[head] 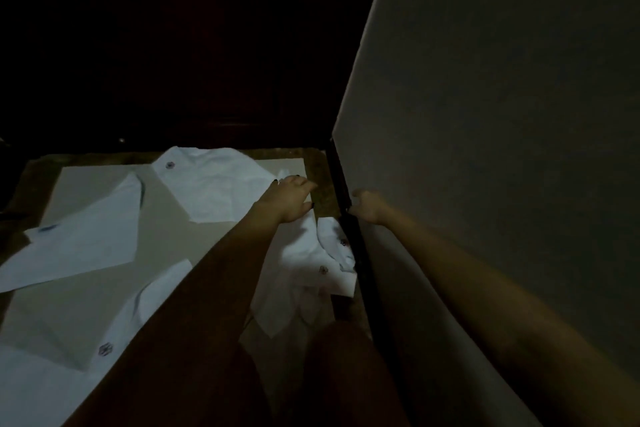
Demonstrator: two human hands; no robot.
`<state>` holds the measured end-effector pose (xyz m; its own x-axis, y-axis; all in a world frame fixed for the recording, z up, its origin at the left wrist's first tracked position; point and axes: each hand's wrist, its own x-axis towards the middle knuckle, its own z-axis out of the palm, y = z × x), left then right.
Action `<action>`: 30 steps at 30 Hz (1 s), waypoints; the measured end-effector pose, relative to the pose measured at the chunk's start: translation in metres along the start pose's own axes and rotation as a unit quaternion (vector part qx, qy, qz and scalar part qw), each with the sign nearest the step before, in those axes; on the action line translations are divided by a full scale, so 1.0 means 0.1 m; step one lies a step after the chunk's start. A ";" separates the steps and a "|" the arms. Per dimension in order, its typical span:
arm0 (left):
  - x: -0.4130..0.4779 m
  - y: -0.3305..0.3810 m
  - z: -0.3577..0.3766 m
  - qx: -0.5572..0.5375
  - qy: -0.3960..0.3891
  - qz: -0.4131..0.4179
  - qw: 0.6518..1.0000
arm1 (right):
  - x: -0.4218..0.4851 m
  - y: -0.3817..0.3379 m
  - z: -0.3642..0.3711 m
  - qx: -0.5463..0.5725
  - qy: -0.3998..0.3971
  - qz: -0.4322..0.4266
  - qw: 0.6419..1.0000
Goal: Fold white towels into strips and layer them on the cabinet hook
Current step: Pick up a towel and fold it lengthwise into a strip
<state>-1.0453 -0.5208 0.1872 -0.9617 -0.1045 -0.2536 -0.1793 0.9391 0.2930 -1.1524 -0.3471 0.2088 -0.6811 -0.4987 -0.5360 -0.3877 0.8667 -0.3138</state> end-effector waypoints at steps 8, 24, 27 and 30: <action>0.85 -0.16 1.18 -0.035 -0.002 0.039 0.999 | 0.84 0.79 1.24 0.069 0.049 0.002 0.996; 1.05 -0.01 2.21 -0.269 -0.028 0.093 0.958 | 0.85 1.20 1.93 0.162 0.146 -0.104 0.970; 1.09 0.05 2.02 -0.334 -0.057 0.094 0.936 | 0.79 1.19 1.74 0.156 0.155 -0.129 0.967; 1.10 0.07 1.77 -0.405 -0.054 0.075 0.910 | 0.75 1.12 1.55 0.200 0.170 -0.131 0.956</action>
<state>-1.1157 -0.4680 -0.0020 -0.9698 0.0791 -0.2309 -0.1836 0.3872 0.9035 -1.1504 -0.2883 0.0115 -0.7819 -0.6086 -0.1349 -0.3499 0.6076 -0.7130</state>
